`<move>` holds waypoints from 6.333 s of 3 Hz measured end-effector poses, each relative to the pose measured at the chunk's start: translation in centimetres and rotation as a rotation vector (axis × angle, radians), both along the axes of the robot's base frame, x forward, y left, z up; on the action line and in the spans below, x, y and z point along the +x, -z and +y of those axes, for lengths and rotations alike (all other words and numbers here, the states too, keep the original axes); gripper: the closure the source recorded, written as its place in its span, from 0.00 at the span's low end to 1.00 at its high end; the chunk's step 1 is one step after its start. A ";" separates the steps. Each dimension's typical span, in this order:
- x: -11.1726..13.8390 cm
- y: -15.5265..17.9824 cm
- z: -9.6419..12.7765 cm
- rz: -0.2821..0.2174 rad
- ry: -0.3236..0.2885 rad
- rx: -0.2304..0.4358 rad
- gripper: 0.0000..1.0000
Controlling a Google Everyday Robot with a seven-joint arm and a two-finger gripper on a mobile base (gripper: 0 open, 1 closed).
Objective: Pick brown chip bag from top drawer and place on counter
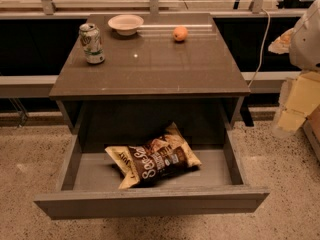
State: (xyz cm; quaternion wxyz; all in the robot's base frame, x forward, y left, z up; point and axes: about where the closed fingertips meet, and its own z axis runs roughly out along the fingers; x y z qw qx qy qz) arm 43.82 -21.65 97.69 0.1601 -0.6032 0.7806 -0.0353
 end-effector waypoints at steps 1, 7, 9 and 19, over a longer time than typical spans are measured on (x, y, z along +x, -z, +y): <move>0.0 0.0 0.0 0.000 0.000 0.000 0.00; 7.9 19.7 24.4 -0.056 -0.510 0.146 0.00; 6.3 29.1 24.9 0.077 -0.576 0.036 0.00; 8.0 34.8 21.1 0.193 -0.595 0.098 0.55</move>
Offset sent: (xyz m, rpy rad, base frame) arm 0.0702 0.1429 -0.0265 0.1646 -0.3327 0.3876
